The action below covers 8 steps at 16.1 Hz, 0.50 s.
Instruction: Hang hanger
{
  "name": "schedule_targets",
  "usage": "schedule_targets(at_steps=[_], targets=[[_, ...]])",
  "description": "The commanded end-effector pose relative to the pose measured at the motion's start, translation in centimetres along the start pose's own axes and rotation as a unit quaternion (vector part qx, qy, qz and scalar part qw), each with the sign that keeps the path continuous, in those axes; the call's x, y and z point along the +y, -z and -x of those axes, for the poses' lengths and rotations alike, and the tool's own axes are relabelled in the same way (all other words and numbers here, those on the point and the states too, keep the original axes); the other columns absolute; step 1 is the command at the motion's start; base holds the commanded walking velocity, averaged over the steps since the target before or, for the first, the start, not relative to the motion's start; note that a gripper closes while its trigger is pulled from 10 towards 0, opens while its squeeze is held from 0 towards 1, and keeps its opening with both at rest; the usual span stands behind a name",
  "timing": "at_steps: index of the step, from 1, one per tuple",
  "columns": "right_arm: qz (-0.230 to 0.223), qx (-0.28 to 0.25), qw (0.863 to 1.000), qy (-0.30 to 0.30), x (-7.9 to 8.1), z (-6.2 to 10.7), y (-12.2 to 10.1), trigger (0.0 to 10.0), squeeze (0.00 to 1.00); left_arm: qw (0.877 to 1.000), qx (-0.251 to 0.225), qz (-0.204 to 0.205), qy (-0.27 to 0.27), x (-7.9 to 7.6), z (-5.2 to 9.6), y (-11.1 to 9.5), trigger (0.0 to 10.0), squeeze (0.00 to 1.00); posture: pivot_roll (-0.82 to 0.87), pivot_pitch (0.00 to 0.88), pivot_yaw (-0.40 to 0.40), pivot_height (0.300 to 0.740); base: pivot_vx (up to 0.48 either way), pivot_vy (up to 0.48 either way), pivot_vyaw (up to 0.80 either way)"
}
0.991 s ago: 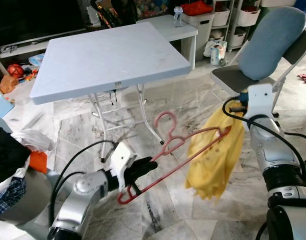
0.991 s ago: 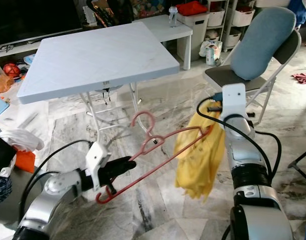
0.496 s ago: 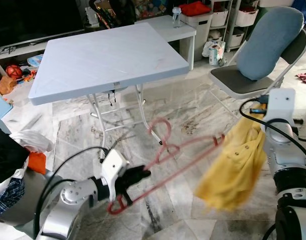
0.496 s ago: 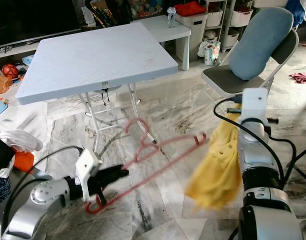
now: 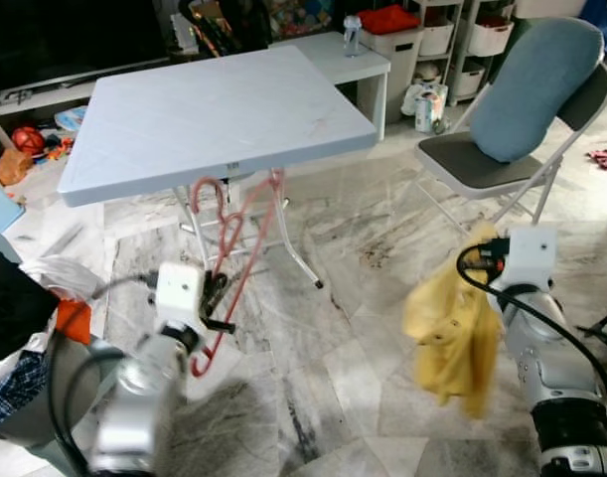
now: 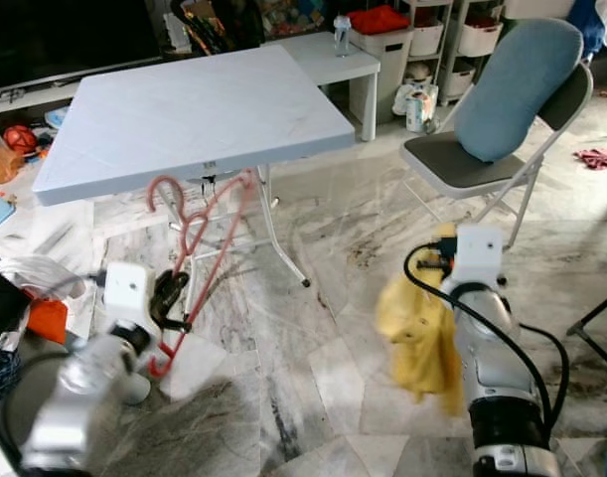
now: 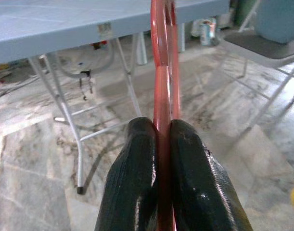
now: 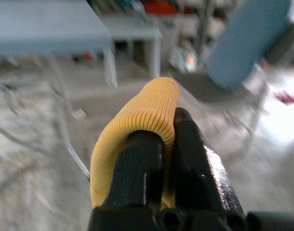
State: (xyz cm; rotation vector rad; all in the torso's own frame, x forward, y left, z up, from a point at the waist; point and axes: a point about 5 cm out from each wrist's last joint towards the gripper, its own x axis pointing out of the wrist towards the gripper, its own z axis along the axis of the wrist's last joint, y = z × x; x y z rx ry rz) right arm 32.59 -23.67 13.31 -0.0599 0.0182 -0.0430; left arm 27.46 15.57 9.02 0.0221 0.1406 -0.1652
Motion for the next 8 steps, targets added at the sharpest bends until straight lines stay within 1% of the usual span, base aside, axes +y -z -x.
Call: schedule_targets(at_steps=[1,2,3,4,5,6,7,8], targets=[[-0.022,-0.037,0.998,-0.034,1.0,0.3,-1.5,0.0,0.0,0.998,-0.05,-0.014,-0.035,0.2,0.1,-1.6,10.0,0.0,-0.09,0.0,0.06,0.74,0.0,0.0,0.0],[-0.033,-0.048,0.996,-0.063,1.7,0.7,-1.9,0.0,0.0,0.997,-0.066,-0.022,-0.03,-0.7,0.2,-2.2,10.0,0.0,-0.09,0.0,0.063,0.74,0.0,0.0,0.0],[-0.022,-0.064,0.994,-0.088,2.5,1.1,-2.3,0.0,0.0,0.997,-0.072,-0.023,-0.028,-1.2,0.2,-2.5,10.0,0.0,-0.09,0.0,0.063,0.74,0.0,0.0,0.0],[-0.02,-0.067,0.992,-0.102,3.3,1.3,-2.5,0.0,0.0,0.997,-0.073,-0.016,-0.025,-1.3,0.2,-2.6,10.0,0.0,-0.09,0.0,0.066,0.74,0.0,0.0,0.0],[-0.023,-0.065,0.992,-0.105,3.5,1.4,-2.5,1.6,0.0,0.997,-0.075,-0.016,-0.025,-1.3,0.2,-2.6,10.0,0.0,-0.09,0.0,0.066,0.74,0.0,0.0,0.0],[-0.026,-0.062,0.992,-0.11,4.0,1.5,-2.5,10.0,0.0,0.996,-0.081,-0.029,-0.026,-1.2,0.2,-2.6,10.0,0.0,-0.09,0.0,0.069,0.74,0.0,0.0,0.0],[-0.022,-0.061,0.991,-0.117,4.5,1.5,-2.5,10.0,0.0,0.996,-0.082,-0.026,-0.031,-0.9,0.0,-2.5,10.0,0.0,-0.08,0.0,0.071,0.74,0.0,0.0,0.0],[-0.023,-0.061,0.991,-0.116,4.6,1.5,-2.5,10.0,0.0,0.996,-0.081,-0.021,-0.035,-0.8,-0.1,-2.6,10.0,0.0,-0.08,0.0,0.071,0.74,0.0,0.0,0.0]])
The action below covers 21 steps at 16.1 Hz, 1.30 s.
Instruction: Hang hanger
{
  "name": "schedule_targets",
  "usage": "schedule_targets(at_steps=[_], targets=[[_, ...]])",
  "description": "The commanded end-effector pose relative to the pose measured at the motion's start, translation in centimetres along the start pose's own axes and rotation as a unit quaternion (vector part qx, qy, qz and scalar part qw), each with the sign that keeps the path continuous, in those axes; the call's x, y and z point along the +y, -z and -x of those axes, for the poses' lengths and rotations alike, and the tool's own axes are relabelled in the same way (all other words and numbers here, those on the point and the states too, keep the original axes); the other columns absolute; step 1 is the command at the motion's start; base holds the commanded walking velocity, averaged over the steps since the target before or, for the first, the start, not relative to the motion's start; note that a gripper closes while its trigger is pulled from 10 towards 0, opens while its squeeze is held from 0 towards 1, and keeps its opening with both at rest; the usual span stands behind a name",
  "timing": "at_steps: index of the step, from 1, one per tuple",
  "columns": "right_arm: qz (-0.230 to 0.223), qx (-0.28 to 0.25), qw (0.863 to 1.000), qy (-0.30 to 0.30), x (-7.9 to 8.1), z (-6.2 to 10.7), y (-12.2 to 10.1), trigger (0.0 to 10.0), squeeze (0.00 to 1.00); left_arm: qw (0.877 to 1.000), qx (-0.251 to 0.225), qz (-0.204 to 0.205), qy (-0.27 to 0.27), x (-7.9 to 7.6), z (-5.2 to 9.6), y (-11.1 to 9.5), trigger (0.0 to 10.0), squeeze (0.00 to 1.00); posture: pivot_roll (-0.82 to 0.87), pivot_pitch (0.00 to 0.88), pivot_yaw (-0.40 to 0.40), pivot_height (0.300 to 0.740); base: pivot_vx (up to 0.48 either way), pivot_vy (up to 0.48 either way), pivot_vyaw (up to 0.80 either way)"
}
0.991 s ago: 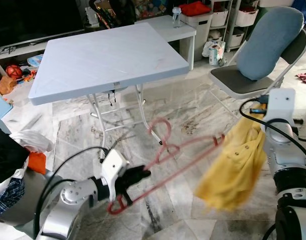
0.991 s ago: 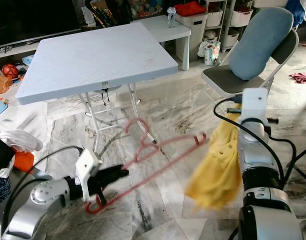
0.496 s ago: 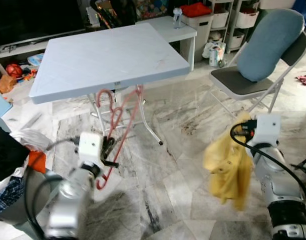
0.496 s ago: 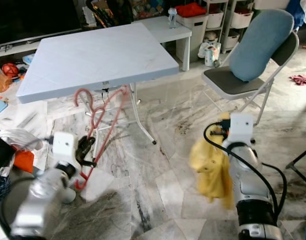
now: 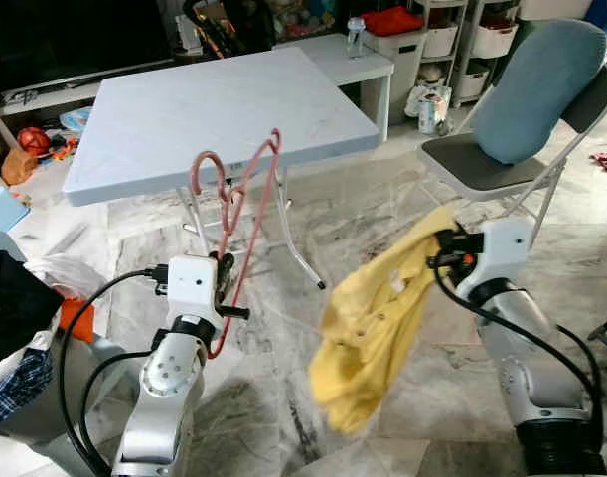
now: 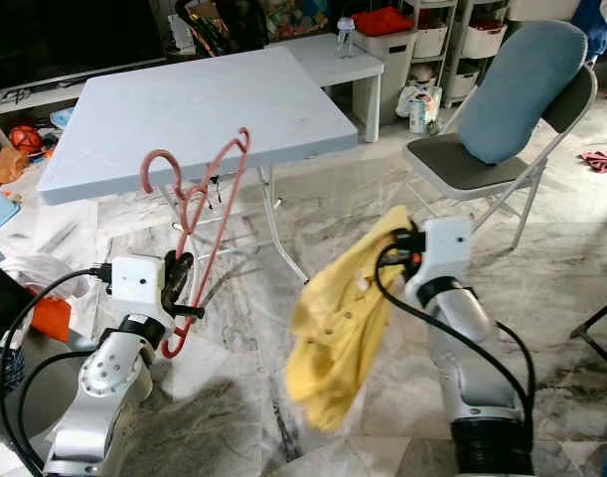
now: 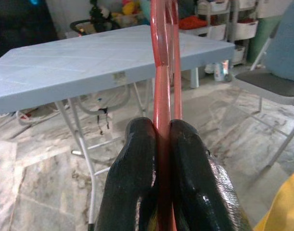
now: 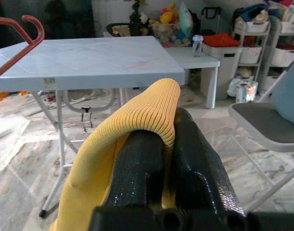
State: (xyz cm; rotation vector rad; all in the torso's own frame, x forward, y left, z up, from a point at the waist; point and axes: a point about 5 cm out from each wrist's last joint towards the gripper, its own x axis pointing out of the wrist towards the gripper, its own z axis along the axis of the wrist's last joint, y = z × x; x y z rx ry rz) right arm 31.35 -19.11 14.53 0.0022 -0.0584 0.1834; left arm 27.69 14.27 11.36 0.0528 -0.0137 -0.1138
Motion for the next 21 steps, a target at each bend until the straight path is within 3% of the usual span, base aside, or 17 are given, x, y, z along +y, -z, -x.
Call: schedule_targets(at_steps=[1,3,4,7,9,14,19,21], targets=[[-0.004,-0.023,1.0,0.003,0.3,-0.2,-1.1,10.0,0.0,1.0,-0.01,-0.003,-0.015,0.8,-0.4,-0.4,10.0,0.0,-0.08,0.0,0.072,0.74,0.0,0.0,0.0],[0.02,-0.025,0.998,0.049,0.1,-0.8,-1.6,10.0,0.0,0.999,-0.021,-0.011,-0.037,1.2,-0.3,-1.1,10.0,0.0,-0.07,0.0,0.076,0.74,0.0,0.0,0.0],[-0.008,-0.043,0.998,0.045,0.5,-0.8,-2.4,10.0,0.0,0.998,-0.022,-0.002,-0.053,1.5,0.2,-1.2,10.0,0.0,-0.08,0.0,0.079,0.74,0.0,0.0,0.0],[-0.019,-0.052,0.997,0.06,0.8,0.1,-2.5,10.0,0.0,0.997,-0.02,0.007,-0.07,1.9,1.0,-1.1,10.0,0.0,-0.08,0.0,0.068,0.74,0.0,0.0,0.0],[-0.035,-0.03,0.998,0.039,1.7,0.7,-1.7,10.0,0.0,0.997,-0.017,0.011,-0.079,2.2,1.1,-1.1,10.0,0.0,-0.08,0.0,0.061,0.74,0.0,0.0,0.0],[-0.018,-0.037,0.999,0.018,2.4,0.4,-2.1,10.0,0.0,0.997,-0.017,0.016,-0.075,1.9,1.2,-1.2,10.0,0.0,-0.07,0.0,0.047,0.74,0.151,0.0,0.0],[-0.019,-0.04,0.999,0.002,3.1,-0.1,-2.4,10.0,0.0,0.997,-0.019,0.022,-0.071,1.8,0.8,-1.6,10.0,0.0,-0.07,0.0,0.038,0.74,0.272,0.0,0.74],[-0.026,-0.039,0.999,0.002,3.0,-0.2,-2.3,10.0,0.0,0.997,-0.017,0.023,-0.071,1.9,0.8,-1.5,10.0,0.0,-0.07,0.0,0.037,0.74,0.285,0.0,0.0]])
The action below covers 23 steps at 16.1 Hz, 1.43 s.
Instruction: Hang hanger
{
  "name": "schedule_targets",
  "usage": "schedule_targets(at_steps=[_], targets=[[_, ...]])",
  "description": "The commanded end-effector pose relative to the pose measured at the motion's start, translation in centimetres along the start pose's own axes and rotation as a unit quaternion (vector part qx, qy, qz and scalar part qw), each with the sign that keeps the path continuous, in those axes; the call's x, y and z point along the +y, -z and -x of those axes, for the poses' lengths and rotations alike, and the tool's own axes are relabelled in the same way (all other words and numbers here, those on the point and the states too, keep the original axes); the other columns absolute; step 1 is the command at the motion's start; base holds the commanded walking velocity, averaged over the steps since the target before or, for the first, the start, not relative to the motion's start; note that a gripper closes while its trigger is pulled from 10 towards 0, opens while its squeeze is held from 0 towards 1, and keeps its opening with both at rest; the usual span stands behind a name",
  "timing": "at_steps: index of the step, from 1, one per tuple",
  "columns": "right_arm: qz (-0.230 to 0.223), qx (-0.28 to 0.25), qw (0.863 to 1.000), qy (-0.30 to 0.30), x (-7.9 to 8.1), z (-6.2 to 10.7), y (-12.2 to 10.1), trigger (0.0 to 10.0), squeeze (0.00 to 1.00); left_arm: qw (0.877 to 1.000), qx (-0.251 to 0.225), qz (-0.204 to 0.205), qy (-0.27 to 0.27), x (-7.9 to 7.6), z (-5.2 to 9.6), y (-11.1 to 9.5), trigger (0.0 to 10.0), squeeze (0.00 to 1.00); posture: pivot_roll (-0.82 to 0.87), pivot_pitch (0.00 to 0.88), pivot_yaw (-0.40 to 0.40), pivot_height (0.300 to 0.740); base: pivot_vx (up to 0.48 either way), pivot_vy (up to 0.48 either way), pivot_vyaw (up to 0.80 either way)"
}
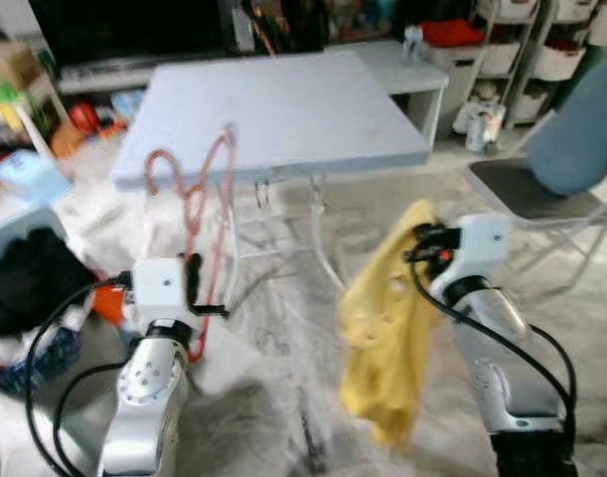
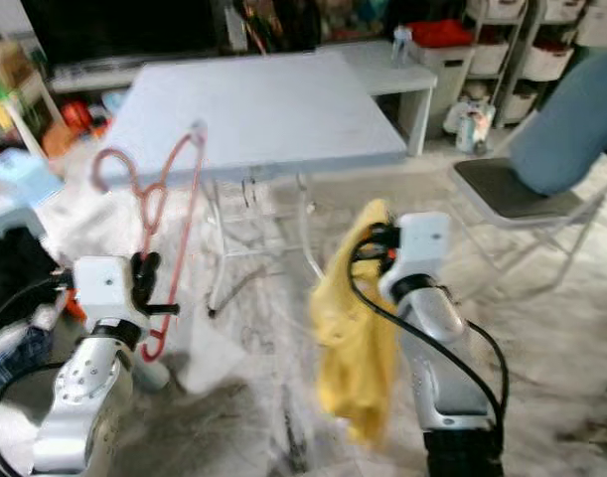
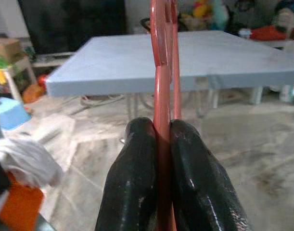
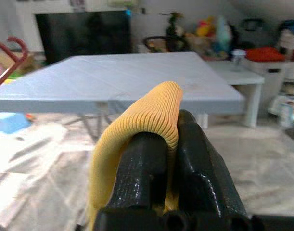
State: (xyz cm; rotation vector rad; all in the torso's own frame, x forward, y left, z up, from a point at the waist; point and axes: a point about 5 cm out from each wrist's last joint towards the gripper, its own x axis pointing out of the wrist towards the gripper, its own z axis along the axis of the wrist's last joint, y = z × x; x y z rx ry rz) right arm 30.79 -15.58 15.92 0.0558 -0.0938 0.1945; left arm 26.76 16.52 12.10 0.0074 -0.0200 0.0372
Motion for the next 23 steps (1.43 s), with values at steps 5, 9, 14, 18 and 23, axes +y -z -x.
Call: schedule_targets(at_steps=[5,9,14,18,23], targets=[[-0.003,-0.02,1.0,0.0,-0.5,-0.4,-1.0,10.0,0.0,1.0,-0.016,0.003,0.005,-0.3,-0.6,-0.9,10.0,0.0,-0.06,0.0,0.034,0.74,0.286,0.0,0.0],[0.002,-0.022,1.0,-0.011,-0.1,-0.8,-1.1,10.0,0.0,1.0,-0.02,0.004,0.001,-0.1,-0.9,-1.2,10.0,0.0,-0.06,0.0,0.03,0.74,0.306,0.0,0.0],[-0.003,-0.024,1.0,-0.019,0.2,-0.9,-1.1,10.0,0.0,1.0,-0.022,0.006,-0.005,0.0,-1.1,-1.3,10.0,0.0,-0.05,0.0,0.031,0.74,0.334,0.0,0.27],[-0.01,-0.023,0.999,-0.021,0.4,-1.0,-1.0,10.0,0.0,1.0,-0.02,0.009,-0.008,0.1,-1.2,-1.3,10.0,0.0,-0.05,0.0,0.031,0.74,0.339,0.0,0.37],[-0.008,-0.024,0.999,-0.03,0.5,-1.1,-1.0,10.0,0.0,1.0,-0.022,0.015,-0.012,0.0,-1.3,-1.3,10.0,0.0,-0.06,0.0,0.03,0.74,0.37,0.053,0.0]])
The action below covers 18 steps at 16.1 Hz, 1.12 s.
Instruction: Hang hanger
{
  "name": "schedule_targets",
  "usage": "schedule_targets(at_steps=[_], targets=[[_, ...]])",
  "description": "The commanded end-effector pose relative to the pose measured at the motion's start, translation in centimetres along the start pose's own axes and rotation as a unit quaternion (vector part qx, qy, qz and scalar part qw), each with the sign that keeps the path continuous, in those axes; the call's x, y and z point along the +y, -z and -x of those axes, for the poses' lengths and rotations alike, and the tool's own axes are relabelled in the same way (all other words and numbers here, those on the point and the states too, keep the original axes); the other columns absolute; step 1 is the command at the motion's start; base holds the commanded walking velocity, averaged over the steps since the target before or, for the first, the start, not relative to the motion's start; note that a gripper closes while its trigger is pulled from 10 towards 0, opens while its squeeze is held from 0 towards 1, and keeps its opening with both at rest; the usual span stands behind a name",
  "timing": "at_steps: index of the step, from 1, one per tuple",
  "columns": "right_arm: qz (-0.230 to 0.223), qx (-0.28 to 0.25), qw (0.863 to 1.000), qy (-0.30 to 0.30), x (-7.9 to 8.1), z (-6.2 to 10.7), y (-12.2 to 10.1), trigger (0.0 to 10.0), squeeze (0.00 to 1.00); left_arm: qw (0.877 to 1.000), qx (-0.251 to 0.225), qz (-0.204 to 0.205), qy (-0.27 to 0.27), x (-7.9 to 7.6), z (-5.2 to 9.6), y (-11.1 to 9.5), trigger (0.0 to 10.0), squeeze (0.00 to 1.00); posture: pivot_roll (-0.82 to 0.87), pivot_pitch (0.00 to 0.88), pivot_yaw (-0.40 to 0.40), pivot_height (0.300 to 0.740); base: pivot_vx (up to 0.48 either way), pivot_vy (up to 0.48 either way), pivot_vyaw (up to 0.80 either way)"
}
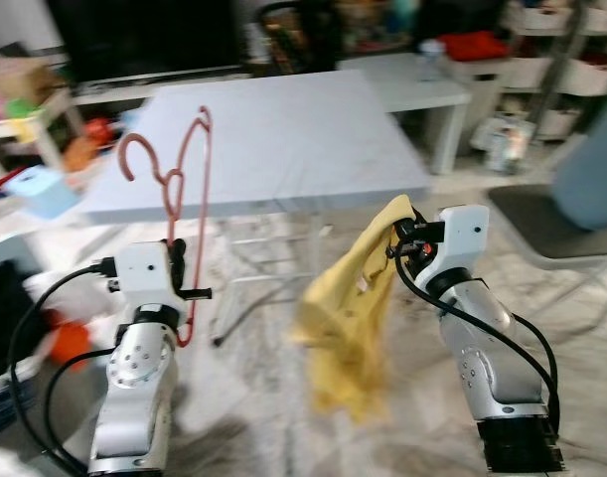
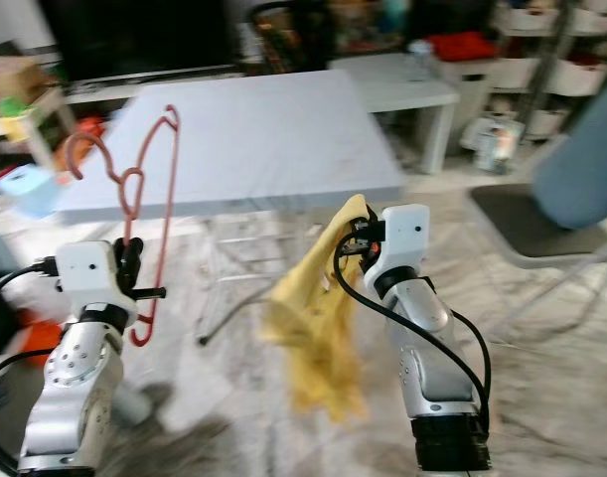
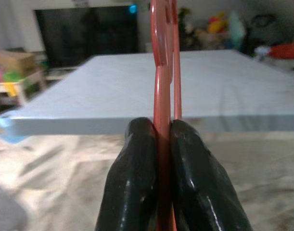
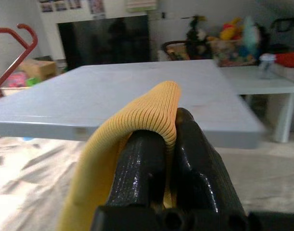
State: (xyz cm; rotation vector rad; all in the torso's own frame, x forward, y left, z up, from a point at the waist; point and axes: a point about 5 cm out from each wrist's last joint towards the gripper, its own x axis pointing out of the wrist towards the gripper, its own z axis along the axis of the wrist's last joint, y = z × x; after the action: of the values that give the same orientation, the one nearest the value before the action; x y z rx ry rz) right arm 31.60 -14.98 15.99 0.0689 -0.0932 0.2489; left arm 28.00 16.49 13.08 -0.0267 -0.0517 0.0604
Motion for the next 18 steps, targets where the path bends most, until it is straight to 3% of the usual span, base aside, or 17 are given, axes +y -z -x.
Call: schedule_targets(at_steps=[1,18], targets=[[0.002,-0.023,1.0,-0.004,0.11,-0.25,-1.03,10.0,0.0,1.0,-0.007,-0.002,-0.001,0.07,-0.02,-0.37,10.0,0.0,-0.06,0.0,0.03,0.74,0.356,0.322,0.0],[0.002,-0.028,1.0,-0.011,0.57,-0.59,-0.99,10.0,0.0,1.0,-0.015,-0.005,-0.001,0.08,-0.54,-0.83,10.0,0.0,-0.05,0.0,0.029,0.74,0.317,0.343,0.0]])
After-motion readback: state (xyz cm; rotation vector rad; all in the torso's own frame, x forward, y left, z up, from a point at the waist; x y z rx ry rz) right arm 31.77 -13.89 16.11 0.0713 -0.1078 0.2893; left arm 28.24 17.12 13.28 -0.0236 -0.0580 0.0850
